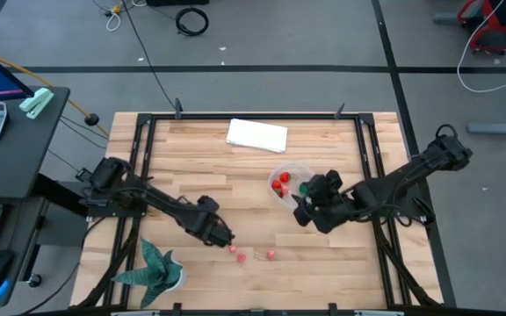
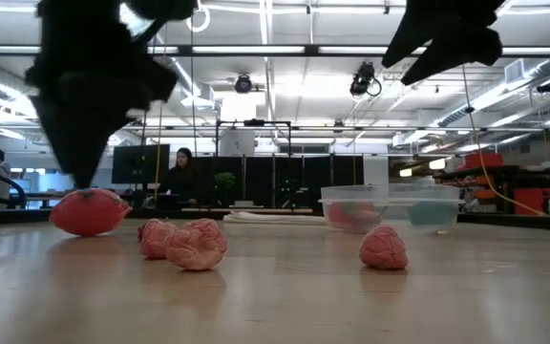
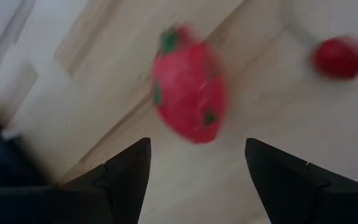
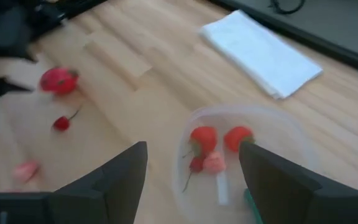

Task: Pick and placing Produce into tupperware
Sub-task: Put the pink dragonfruit into the transparent bin

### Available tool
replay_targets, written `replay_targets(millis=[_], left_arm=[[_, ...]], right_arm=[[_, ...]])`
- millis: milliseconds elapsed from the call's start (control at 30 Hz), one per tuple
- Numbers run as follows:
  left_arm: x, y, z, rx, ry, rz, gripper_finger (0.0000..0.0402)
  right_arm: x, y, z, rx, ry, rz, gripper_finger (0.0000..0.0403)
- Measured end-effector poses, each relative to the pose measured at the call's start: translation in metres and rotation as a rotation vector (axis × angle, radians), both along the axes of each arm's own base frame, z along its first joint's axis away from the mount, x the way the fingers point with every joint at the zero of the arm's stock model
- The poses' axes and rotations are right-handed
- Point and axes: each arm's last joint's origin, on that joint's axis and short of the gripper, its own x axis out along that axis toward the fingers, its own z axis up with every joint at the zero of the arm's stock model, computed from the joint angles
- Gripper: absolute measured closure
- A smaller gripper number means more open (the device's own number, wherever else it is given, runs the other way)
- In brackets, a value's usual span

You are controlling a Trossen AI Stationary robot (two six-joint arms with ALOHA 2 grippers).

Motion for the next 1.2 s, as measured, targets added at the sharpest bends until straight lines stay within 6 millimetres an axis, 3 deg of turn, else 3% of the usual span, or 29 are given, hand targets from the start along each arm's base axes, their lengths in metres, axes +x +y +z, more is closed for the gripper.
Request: replay_targets(millis=[167, 467, 900, 1200], left_arm=[[-0.015, 0.002, -0.018, 0.046, 0.032, 0.097, 0.0134], [-0.002, -0.003, -0.014, 0.014, -0.090, 0.078, 0.0141], [0.022, 0.017, -0.014, -0.008, -0.252, 0.194, 0.0134], [0.029, 0.036, -0.014, 0.001, -0.266, 0.256, 0.0134]], right_arm=[[-0.008, 0.019, 0.000, 0.000, 0.000, 0.081, 0.0137], [-0.022, 0.042, 0.000, -0.007, 0.009, 0.186, 0.0137], [-0.027, 0.044, -0.002, -0.104, 0.090, 0.274, 0.0137], [-0.026, 0.043, -0.001, -0.188, 0.144, 0.345, 0.0137]])
